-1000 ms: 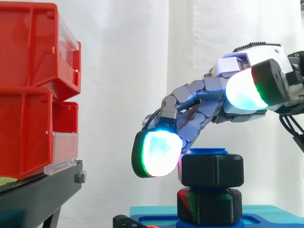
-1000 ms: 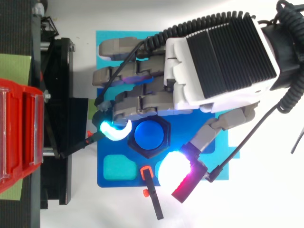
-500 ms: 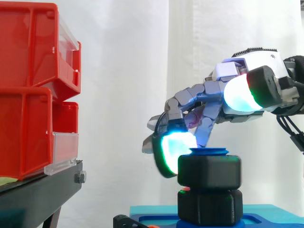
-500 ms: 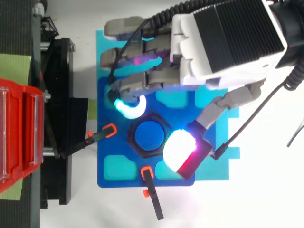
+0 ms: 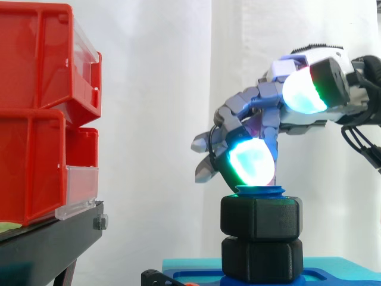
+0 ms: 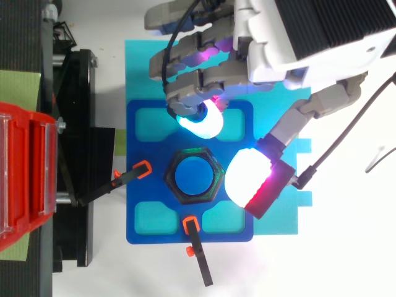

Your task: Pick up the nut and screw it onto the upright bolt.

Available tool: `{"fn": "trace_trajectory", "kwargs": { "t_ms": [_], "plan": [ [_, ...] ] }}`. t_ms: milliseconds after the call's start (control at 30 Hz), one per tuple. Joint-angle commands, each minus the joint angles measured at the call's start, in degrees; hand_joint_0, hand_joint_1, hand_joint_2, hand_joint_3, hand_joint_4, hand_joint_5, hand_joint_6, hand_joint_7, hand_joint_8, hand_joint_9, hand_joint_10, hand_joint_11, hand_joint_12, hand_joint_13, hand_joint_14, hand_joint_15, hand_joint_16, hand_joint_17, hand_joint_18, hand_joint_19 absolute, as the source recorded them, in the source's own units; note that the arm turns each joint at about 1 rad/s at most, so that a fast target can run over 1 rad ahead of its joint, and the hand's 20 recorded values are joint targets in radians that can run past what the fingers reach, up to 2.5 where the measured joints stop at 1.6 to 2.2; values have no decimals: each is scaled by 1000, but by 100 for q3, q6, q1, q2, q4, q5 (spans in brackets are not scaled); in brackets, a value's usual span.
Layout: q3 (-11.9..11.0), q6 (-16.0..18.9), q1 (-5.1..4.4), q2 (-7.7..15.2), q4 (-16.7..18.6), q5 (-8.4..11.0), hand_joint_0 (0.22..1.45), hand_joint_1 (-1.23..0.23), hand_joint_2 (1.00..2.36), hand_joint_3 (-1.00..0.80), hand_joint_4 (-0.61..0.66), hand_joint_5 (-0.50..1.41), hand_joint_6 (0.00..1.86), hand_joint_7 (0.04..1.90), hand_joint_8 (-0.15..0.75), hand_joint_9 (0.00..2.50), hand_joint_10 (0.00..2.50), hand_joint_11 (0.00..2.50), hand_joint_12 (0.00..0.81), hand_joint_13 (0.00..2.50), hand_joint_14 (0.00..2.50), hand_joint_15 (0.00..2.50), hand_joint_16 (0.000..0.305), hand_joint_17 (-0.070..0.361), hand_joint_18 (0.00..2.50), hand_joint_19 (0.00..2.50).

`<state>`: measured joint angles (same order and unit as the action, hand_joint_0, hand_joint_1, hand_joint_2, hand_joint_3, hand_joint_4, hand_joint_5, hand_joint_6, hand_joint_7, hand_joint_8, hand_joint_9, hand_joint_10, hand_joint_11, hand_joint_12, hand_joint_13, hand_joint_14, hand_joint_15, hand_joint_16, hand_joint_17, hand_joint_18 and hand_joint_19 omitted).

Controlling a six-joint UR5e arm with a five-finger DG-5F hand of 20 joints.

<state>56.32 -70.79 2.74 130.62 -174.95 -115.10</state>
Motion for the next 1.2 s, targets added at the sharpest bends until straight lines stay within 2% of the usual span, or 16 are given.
{"fn": "trace_trajectory", "kwargs": {
  "t_ms": [0,67,200,267,300,367,433,467,533,733,967,1167],
  "plan": [
    [-147,-66,-28,-2,-92,-4,519,-176,1000,-500,204,-58,504,1173,292,1095,2,37,254,560,0,0,23,53,187,0],
    [-182,-172,-46,7,-48,14,510,-177,1000,-500,238,-99,504,1019,291,1036,0,20,265,530,0,0,26,58,170,0],
    [-174,-207,-89,7,136,14,502,-179,1000,-500,197,-156,503,776,274,888,0,0,283,433,0,0,30,67,95,0],
    [-138,-216,-125,16,198,23,491,-172,1000,-500,160,-180,502,677,254,741,0,0,298,295,0,0,34,77,0,0],
    [-24,-207,-169,16,224,49,488,-170,1000,-500,160,-182,502,666,253,723,0,0,300,281,0,0,35,78,0,0],
    [90,-198,-186,16,260,75,481,-164,1000,-500,141,-193,501,631,238,628,0,0,306,185,0,0,38,85,0,0],
    [284,-154,-230,16,383,128,475,-151,1000,-500,133,-199,501,611,236,546,0,0,315,105,0,0,40,91,0,0],
    [398,-40,-274,7,541,269,473,-142,1000,-500,134,-200,501,610,233,524,0,0,316,79,0,0,41,93,0,0],
    [407,30,-327,16,602,357,470,-130,1000,-500,126,-201,501,602,228,484,0,0,321,34,0,0,43,96,0,0],
    [398,136,-388,16,655,392,469,-96,1000,-500,137,-198,501,617,227,442,0,0,326,0,0,0,44,98,0,0],
    [389,127,-362,16,611,383,471,-83,1000,-500,145,-184,501,627,227,443,0,0,326,0,0,0,44,99,0,0],
    [407,136,-379,7,620,374,476,-56,1000,-500,170,-162,501,640,226,449,0,0,324,0,0,0,44,99,0,0]
  ]
}}
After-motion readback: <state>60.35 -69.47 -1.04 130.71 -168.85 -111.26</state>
